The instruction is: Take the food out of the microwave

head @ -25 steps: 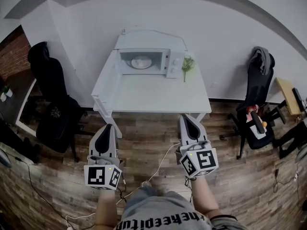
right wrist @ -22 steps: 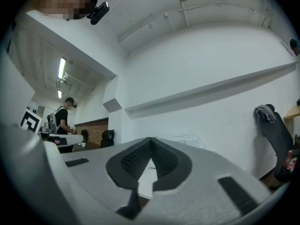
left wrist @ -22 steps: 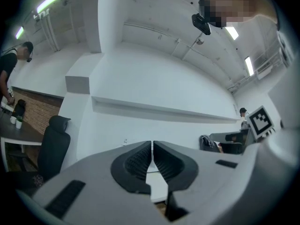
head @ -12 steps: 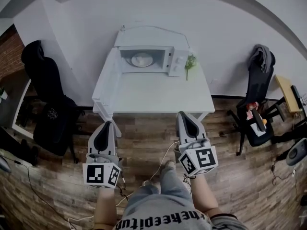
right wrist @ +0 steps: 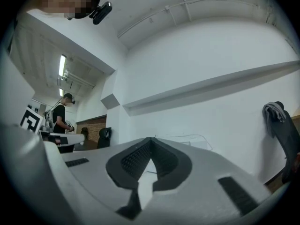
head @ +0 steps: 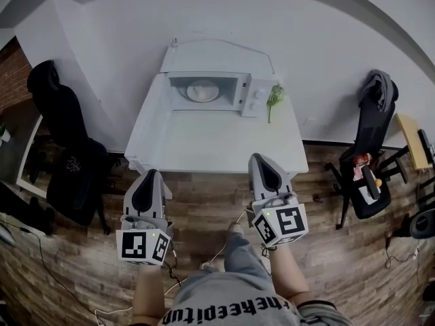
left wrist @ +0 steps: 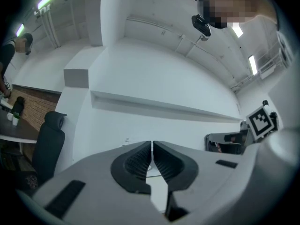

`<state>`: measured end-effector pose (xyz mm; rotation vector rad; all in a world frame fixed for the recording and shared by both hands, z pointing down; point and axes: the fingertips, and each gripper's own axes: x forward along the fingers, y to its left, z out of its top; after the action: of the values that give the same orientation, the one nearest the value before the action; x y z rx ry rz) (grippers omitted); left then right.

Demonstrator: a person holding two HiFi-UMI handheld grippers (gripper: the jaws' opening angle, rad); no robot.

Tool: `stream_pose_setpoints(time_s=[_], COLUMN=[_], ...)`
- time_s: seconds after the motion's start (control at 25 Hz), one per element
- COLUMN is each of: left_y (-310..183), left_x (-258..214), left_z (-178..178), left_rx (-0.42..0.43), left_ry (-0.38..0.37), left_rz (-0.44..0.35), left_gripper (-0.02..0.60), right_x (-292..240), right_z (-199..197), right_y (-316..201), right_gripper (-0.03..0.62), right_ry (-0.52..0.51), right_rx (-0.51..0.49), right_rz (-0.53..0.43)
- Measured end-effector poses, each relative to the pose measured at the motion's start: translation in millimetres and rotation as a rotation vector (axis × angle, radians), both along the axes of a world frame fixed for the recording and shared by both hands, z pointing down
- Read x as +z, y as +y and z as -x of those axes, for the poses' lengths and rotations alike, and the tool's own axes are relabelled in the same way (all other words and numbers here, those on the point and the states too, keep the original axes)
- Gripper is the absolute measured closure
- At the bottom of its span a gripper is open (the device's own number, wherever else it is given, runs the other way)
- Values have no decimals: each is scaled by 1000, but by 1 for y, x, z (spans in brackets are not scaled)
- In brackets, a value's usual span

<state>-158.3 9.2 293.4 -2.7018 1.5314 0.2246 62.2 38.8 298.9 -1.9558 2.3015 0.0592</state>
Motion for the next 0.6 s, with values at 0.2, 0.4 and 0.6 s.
stream_pose_setpoints(time_s=[0.2,0.4,0.6], left_y=[-34,-61,-81], left_x=[-4,-9,-12], left_z=[-24,-49,-73], left_rx=[-31,-69,-112], left_ry=[9,13,13], left_rz=[-5,-11,-15], left_gripper=[568,568,568], right_x=[-4,-10,-11], right_z=[-23,-49,-72], right_y=[-41,-77,-106], right_gripper=[589,589,589], right_ry=[12,17,17], right_rx=[-37,-76,-122], right_rz=[0,-10,-12])
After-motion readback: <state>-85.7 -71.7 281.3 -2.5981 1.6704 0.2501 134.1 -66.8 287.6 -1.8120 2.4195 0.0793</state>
